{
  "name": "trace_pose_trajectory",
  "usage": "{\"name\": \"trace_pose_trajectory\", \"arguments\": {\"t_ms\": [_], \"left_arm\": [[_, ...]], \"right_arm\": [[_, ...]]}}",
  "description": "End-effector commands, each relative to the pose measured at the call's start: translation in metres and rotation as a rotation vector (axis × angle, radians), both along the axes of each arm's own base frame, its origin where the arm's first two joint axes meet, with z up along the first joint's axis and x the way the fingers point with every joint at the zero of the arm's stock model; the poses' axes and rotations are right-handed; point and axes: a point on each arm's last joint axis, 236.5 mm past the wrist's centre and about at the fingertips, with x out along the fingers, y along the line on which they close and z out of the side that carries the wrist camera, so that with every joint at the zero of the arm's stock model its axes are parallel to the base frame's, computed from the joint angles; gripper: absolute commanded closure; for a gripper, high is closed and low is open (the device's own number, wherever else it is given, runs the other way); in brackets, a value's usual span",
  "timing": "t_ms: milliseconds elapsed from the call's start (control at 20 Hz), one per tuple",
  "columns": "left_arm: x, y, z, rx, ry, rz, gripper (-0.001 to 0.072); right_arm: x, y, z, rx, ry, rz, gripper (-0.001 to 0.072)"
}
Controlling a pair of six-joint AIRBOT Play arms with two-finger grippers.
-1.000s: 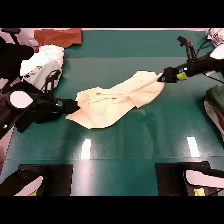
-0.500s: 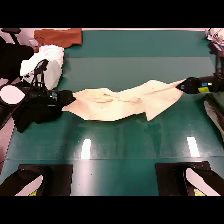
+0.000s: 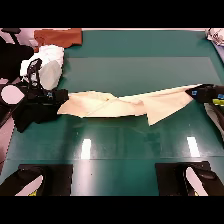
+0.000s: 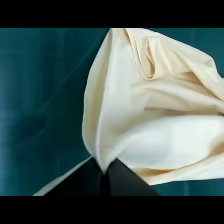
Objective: Fold the shirts.
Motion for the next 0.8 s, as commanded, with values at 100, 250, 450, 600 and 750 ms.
{"name": "trace_pose_trajectory", "arguments": {"t_ms": [100,250,450,600,750], "left_arm": [[0.007,0.018,-0.002,0.046,-0.011,0.074,0.0685],[0.014,0.019,-0.007,0.041,-0.005,0.1,0.0685],[0.027,0.026,-0.014,0.066,-0.02,0.131,0.0685],[0.036,0.039,-0.007,0.031,-0.039,0.211,0.0684],[0.032,0.05,0.015,0.026,-0.025,0.228,0.0685]], "right_arm": [[0.004,0.019,0.047,0.173,-0.148,0.003,0.0695],[0.015,0.044,0.055,0.385,-0.097,0.06,0.0693],[0.025,0.047,0.042,0.461,-0.013,0.071,0.0695],[0.024,0.033,0.015,0.359,0.045,0.048,0.0695],[0.015,0.041,0.027,0.359,0.013,0.073,0.0696]]}}
